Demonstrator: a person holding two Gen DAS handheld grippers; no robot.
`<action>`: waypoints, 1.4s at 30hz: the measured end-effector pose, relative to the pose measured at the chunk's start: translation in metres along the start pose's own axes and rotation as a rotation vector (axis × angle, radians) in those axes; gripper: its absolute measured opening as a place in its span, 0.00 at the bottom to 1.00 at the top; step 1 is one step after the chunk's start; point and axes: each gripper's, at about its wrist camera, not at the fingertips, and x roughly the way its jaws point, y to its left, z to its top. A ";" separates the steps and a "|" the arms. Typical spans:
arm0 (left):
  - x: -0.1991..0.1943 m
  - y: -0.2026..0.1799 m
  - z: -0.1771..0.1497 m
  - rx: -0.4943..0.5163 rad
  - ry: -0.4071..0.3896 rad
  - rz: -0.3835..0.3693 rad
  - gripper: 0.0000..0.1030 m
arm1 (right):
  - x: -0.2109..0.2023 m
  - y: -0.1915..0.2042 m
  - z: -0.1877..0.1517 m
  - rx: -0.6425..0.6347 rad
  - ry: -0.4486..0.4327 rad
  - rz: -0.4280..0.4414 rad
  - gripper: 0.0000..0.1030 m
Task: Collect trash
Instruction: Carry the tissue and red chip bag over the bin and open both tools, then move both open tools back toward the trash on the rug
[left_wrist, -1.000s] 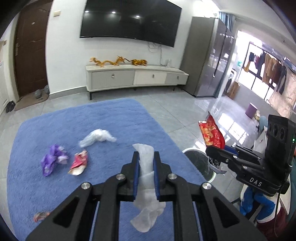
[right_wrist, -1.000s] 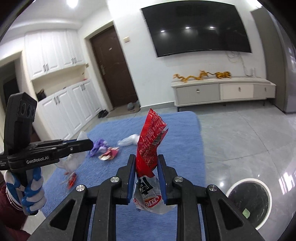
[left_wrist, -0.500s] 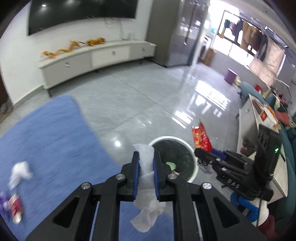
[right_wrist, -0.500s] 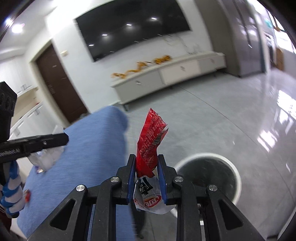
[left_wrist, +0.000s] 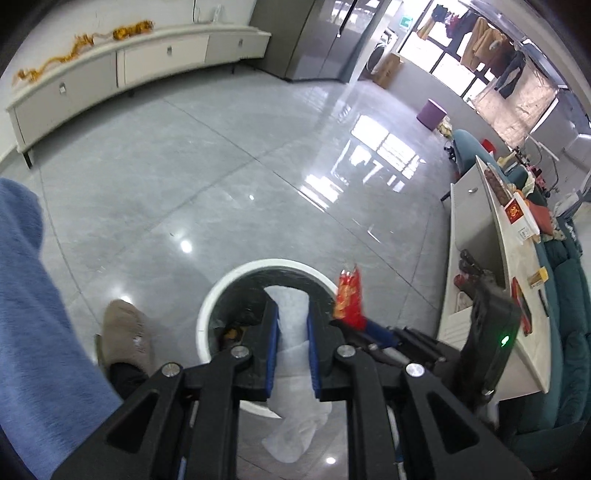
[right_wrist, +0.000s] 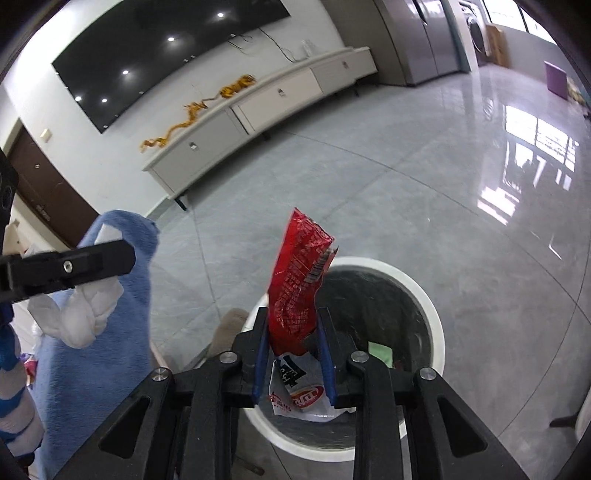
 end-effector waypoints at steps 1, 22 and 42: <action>0.006 0.001 0.001 -0.008 0.012 -0.009 0.14 | 0.003 -0.003 0.000 0.009 0.006 -0.013 0.39; 0.015 -0.010 -0.008 -0.044 0.000 -0.027 0.62 | -0.033 -0.024 0.000 0.086 -0.065 -0.110 0.49; -0.141 -0.015 -0.063 0.023 -0.221 0.099 0.62 | -0.125 0.061 0.013 -0.061 -0.246 -0.048 0.49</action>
